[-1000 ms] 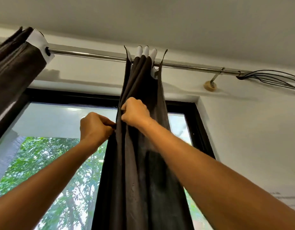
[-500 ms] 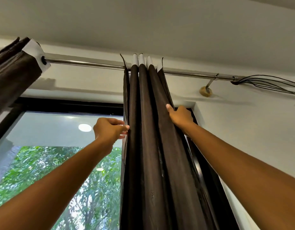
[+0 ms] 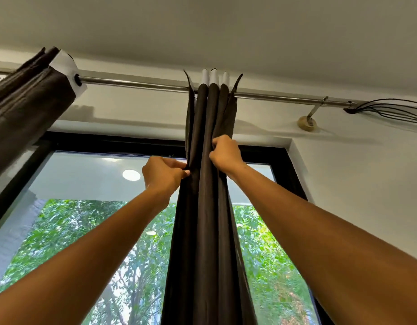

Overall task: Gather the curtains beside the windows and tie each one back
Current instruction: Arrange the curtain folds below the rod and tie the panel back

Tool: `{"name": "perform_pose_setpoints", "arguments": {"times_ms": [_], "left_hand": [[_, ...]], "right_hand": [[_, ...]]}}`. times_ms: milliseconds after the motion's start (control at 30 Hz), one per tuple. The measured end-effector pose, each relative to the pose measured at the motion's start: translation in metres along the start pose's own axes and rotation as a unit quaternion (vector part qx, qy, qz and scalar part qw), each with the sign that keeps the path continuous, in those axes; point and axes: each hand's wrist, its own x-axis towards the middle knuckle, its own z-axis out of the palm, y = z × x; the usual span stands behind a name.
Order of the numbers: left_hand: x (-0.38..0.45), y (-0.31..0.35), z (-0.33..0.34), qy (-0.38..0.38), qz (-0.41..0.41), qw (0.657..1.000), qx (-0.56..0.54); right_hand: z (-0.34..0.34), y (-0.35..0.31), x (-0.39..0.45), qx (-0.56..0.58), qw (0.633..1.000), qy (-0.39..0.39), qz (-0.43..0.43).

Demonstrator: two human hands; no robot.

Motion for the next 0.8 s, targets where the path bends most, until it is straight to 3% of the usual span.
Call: {"name": "perform_pose_setpoints", "arguments": {"times_ms": [167, 433, 567, 800], "left_hand": [[0.015, 0.007, -0.034, -0.011, 0.032, 0.999, 0.026], [0.019, 0.013, -0.059, -0.018, -0.012, 0.998, -0.06], [0.002, 0.011, -0.055, -0.007, -0.004, 0.999, 0.032], [-0.069, -0.022, -0.056, -0.075, -0.049, 0.982, 0.168]], "right_hand": [[0.02, -0.06, 0.01, 0.03, 0.998, -0.04, -0.038], [-0.006, -0.047, -0.018, 0.094, 0.991, -0.076, 0.054], [-0.005, -0.043, -0.056, 0.025, 0.994, -0.079, 0.078], [0.01, -0.034, -0.139, -0.036, 0.989, -0.068, 0.129]]}}
